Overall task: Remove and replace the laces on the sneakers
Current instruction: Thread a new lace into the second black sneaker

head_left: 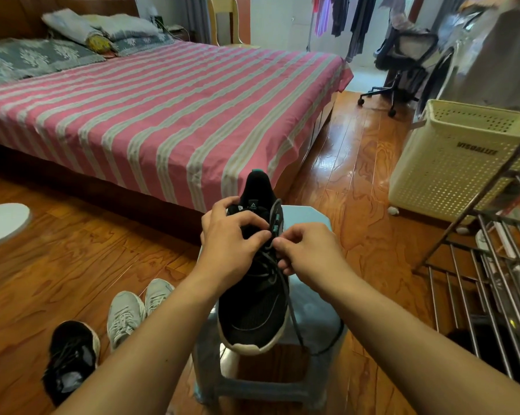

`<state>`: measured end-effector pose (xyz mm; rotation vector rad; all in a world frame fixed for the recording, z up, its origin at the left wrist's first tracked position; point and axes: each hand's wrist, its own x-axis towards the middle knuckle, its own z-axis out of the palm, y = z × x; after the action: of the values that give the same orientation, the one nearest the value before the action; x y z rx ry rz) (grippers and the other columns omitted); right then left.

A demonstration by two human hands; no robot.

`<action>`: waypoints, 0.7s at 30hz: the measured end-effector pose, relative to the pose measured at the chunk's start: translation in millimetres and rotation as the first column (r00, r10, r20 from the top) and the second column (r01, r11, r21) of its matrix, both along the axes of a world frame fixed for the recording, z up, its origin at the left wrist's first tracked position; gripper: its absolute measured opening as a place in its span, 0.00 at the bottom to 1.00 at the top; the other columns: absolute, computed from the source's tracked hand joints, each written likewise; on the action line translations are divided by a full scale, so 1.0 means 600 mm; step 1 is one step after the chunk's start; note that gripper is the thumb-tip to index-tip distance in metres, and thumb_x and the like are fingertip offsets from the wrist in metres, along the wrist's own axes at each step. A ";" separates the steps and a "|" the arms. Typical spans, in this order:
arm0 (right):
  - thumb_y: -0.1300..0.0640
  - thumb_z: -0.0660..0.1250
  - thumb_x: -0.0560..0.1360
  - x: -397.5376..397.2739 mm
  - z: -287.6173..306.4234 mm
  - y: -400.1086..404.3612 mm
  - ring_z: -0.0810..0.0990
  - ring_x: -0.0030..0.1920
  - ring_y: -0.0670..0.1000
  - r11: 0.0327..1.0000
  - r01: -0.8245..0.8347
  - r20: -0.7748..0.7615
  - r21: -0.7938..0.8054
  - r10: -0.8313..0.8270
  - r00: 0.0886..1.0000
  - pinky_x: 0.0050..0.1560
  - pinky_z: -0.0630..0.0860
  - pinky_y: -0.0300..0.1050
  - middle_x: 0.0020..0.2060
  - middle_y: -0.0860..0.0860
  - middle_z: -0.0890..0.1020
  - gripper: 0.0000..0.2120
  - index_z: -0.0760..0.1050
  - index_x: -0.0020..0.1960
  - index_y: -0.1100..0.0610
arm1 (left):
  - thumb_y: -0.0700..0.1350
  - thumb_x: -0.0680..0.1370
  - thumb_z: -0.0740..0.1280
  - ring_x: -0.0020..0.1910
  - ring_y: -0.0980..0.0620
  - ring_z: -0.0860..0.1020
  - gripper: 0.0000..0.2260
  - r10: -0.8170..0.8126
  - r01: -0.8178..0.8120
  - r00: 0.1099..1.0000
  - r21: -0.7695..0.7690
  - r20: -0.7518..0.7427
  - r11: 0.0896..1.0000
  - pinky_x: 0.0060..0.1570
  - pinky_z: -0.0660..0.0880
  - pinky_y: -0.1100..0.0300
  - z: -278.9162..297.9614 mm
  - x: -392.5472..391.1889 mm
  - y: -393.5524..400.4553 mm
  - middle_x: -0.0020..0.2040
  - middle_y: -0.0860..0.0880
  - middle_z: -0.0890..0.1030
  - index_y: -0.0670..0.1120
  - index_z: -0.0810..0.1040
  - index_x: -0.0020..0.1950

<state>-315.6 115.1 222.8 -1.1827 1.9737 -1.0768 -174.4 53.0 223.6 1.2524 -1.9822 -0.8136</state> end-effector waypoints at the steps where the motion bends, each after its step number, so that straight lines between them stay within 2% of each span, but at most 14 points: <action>1: 0.58 0.71 0.78 -0.001 0.001 -0.001 0.84 0.31 0.52 1.000 0.001 0.034 0.009 -0.002 0.999 0.41 0.85 0.53 0.32 0.56 0.84 0.07 0.81 0.41 0.56 | 0.49 0.75 0.76 0.73 0.49 0.59 0.09 0.001 -0.001 1.000 0.001 0.001 1.000 0.74 0.61 0.47 0.000 0.000 0.000 0.73 0.54 0.66 0.64 0.81 0.42; 8: 0.59 0.70 0.78 0.002 -0.004 -0.005 0.83 0.31 0.49 0.994 0.081 0.138 -0.078 -0.070 0.988 0.43 0.84 0.56 0.33 0.55 0.84 0.07 0.80 0.41 0.57 | 0.48 0.75 0.76 0.73 0.46 0.59 0.08 0.001 -0.001 1.000 -0.008 -0.001 1.000 0.74 0.60 0.46 0.001 -0.005 0.005 0.74 0.53 0.66 0.62 0.82 0.42; 9: 0.57 0.71 0.78 0.002 -0.006 -0.006 0.84 0.32 0.49 0.992 0.086 0.086 -0.096 -0.077 0.993 0.43 0.84 0.56 0.33 0.53 0.84 0.07 0.80 0.41 0.55 | 0.48 0.75 0.76 0.73 0.46 0.59 0.08 -0.002 0.002 1.000 -0.006 -0.001 1.000 0.74 0.60 0.45 0.001 -0.005 0.006 0.74 0.54 0.66 0.62 0.82 0.42; 12: 0.51 0.72 0.75 -0.003 -0.011 -0.008 0.82 0.38 0.48 0.985 0.063 -0.215 -0.159 -0.097 0.972 0.45 0.81 0.52 0.32 0.47 0.83 0.07 0.80 0.39 0.50 | 0.49 0.76 0.75 0.73 0.47 0.59 0.08 -0.021 0.021 1.000 0.014 0.021 1.000 0.74 0.60 0.44 0.003 -0.002 0.005 0.74 0.55 0.65 0.63 0.82 0.42; 17: 0.52 0.74 0.75 -0.009 -0.007 -0.009 0.78 0.37 0.44 0.959 -0.075 -0.360 -0.273 -0.030 0.932 0.42 0.77 0.49 0.33 0.43 0.78 0.08 0.77 0.39 0.50 | 0.54 0.81 0.68 0.74 0.47 0.60 0.04 0.038 -0.037 0.999 0.060 -0.008 0.998 0.74 0.61 0.47 0.014 -0.011 0.004 0.72 0.53 0.67 0.62 0.83 0.50; 21: 0.54 0.73 0.75 -0.025 0.000 -0.013 0.78 0.40 0.48 0.943 -0.207 -0.510 -0.259 0.048 0.859 0.44 0.77 0.52 0.37 0.45 0.79 0.06 0.78 0.43 0.53 | 0.59 0.78 0.71 0.71 0.48 0.62 0.04 0.135 -0.136 0.990 0.028 0.050 0.990 0.69 0.62 0.52 0.024 -0.034 0.005 0.65 0.55 0.69 0.61 0.83 0.47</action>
<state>-330.6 107.1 222.7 -1.8968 2.1021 -1.1131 -194.9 56.0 237.9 1.4203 -1.9041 -0.7566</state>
